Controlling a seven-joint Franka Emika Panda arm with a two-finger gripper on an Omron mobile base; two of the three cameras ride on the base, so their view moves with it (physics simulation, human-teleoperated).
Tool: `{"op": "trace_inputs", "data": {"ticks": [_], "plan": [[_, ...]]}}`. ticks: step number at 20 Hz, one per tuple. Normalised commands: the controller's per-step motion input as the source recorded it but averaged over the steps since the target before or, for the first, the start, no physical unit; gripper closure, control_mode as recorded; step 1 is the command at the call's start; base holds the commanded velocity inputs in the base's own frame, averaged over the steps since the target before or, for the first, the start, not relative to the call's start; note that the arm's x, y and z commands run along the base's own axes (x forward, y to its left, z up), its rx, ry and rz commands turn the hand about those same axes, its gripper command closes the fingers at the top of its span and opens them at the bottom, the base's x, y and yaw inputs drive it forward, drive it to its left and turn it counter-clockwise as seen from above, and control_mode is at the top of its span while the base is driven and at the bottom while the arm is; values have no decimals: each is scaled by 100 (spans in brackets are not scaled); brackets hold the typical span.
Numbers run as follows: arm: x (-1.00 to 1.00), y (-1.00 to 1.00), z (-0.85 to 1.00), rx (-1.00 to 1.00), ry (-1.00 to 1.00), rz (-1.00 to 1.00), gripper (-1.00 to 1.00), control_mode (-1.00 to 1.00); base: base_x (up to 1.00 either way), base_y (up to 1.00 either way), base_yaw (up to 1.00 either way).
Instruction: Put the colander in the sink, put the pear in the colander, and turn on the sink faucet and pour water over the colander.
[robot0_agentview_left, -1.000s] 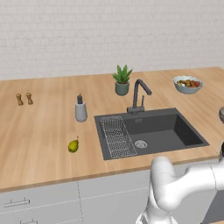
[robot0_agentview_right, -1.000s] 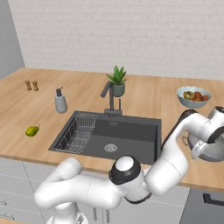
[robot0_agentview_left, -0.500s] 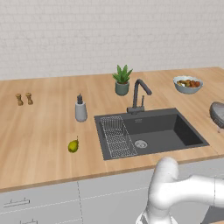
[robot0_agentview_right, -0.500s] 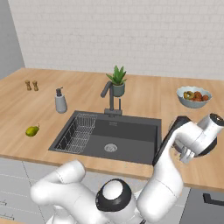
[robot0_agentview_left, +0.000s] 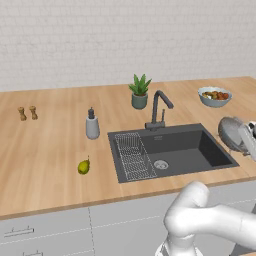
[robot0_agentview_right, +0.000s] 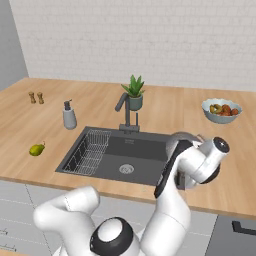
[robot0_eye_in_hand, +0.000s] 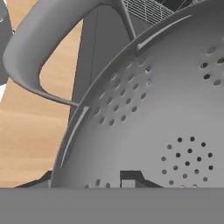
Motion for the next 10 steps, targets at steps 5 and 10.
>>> {"op": "trace_inputs", "data": {"ticks": [5, 10], "plan": [[62, 12, 0, 0, 0, 41, 100, -100, 0, 0, 0], [73, 31, 0, -1, 0, 36, 100, -100, 0, 0, 0]]}}
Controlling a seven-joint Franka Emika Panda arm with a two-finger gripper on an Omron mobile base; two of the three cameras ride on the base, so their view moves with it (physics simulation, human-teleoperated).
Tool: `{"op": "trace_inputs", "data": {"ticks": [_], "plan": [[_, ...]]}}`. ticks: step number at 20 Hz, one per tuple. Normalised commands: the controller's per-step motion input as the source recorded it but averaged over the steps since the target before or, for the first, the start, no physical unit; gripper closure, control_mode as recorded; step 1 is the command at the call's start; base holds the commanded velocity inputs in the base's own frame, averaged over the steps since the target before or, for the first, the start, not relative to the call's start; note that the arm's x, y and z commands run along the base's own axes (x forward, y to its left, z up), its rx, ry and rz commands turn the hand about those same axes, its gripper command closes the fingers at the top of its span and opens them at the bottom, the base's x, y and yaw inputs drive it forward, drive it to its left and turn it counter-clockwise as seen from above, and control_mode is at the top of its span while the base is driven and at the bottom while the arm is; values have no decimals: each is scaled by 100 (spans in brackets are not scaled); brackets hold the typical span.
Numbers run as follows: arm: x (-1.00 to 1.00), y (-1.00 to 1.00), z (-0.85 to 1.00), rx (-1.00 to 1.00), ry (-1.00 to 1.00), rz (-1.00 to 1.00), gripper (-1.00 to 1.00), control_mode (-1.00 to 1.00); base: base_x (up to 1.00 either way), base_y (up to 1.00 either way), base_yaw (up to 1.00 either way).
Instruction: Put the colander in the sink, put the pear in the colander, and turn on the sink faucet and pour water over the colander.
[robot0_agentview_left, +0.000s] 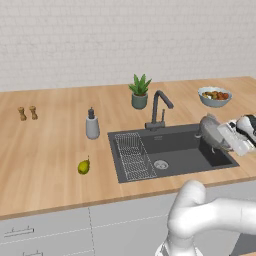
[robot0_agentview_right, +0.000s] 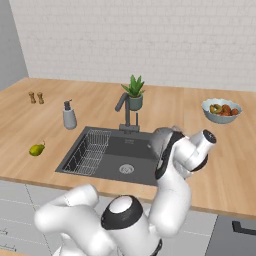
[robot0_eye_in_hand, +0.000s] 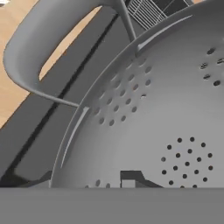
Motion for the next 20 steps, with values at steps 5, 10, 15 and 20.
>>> {"op": "trace_inputs", "data": {"ticks": [5, 10, 15, 20], "plan": [[36, 53, -2, -8, 0, 30, 100, -100, 0, 0, 0], [2, 70, -15, -12, -1, 11, 100, -100, 0, 0, 0], [10, 48, -43, -15, -3, 0, 100, -100, 0, 0, 0], [25, 32, -58, -8, -1, 0, 100, -100, 0, 0, 0]]}}
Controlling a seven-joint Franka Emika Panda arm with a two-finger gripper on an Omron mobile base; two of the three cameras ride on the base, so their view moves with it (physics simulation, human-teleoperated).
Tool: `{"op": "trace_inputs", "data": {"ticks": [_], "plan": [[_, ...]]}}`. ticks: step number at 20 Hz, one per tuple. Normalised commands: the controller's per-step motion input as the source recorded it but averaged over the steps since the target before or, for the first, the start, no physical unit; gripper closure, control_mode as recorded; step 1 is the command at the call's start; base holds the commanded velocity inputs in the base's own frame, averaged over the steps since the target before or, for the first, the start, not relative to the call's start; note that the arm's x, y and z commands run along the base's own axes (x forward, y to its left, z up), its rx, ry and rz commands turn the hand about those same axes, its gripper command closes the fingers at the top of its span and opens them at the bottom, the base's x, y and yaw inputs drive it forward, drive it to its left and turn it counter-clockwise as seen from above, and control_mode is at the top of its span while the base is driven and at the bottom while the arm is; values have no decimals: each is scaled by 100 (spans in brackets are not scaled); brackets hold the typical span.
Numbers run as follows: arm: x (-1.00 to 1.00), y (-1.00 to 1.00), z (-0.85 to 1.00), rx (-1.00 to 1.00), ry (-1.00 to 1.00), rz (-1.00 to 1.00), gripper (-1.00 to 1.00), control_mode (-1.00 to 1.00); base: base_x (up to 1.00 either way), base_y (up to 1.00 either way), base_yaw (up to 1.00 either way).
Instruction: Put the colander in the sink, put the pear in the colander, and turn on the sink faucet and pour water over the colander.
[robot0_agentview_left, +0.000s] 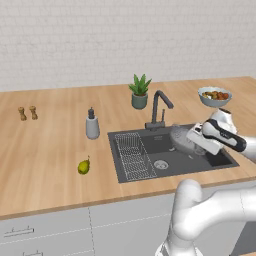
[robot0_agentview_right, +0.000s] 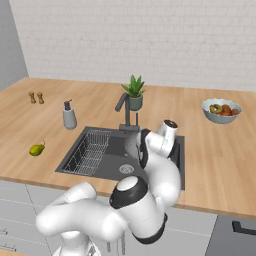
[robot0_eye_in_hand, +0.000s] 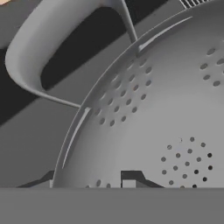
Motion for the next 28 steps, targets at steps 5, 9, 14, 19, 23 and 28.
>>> {"op": "trace_inputs", "data": {"ticks": [5, 9, 14, 19, 23, 28], "plan": [[29, 12, -51, 0, -2, 0, 100, -100, 0, 0, 0], [24, 4, -42, 0, -3, 0, 100, -100, 0, 0, 0], [11, 14, -38, -2, -2, 1, 100, -100, 0, 0, 0], [1, 22, -33, -3, -1, 3, 100, -100, 0, 0, 0], [0, 25, -17, -4, -1, 4, 100, -100, 0, 0, 0], [-3, 20, 0, -4, -5, 6, 100, -100, 0, 0, 0]]}}
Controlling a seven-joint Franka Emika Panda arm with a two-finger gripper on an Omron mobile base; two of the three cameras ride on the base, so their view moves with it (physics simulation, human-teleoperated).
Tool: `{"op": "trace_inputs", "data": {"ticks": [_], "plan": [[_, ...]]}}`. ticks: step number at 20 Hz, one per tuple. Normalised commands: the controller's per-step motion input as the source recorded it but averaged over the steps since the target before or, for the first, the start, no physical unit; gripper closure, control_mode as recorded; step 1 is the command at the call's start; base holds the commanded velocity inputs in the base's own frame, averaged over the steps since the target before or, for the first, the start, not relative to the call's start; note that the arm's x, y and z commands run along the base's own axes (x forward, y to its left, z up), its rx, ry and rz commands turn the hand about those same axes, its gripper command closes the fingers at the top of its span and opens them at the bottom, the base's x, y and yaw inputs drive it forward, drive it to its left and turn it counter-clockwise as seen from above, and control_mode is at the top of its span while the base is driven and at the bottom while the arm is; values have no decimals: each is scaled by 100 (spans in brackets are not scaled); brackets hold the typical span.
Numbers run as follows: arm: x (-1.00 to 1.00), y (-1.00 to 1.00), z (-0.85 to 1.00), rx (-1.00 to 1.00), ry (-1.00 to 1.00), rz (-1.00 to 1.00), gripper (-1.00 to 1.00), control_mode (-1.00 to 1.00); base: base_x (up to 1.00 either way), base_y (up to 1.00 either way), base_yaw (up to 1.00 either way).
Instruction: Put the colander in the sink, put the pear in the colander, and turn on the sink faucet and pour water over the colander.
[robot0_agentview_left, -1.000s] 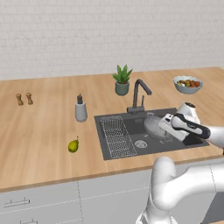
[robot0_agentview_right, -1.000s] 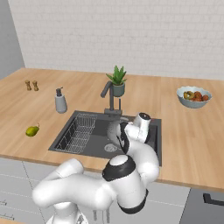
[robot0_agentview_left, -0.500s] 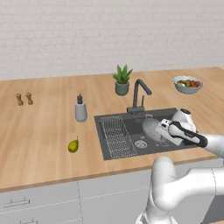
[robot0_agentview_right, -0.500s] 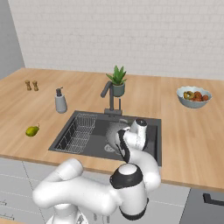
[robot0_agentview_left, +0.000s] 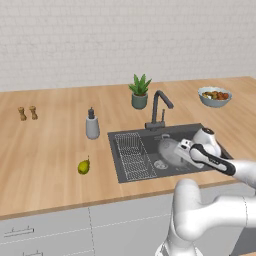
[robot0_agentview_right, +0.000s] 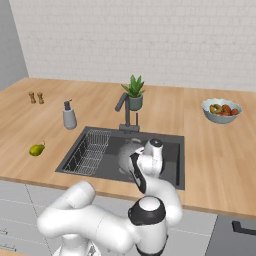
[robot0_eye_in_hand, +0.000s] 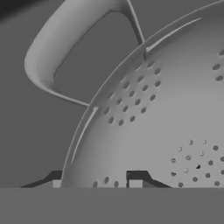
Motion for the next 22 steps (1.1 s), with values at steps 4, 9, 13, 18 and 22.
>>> {"op": "trace_inputs", "data": {"ticks": [4, 9, 13, 18, 22], "plan": [[-8, 6, 0, -4, -4, 8, 100, -100, 0, 0, 0], [-2, 6, 0, -5, 0, 12, 100, -100, 0, 0, 0], [0, 9, 0, -5, 0, 14, 100, -100, 0, 0, 0], [0, 17, -1, -4, 1, 15, 100, -100, 0, 0, 0], [0, 19, -5, -2, 7, 16, 100, -100, 0, 0, 0]]}}
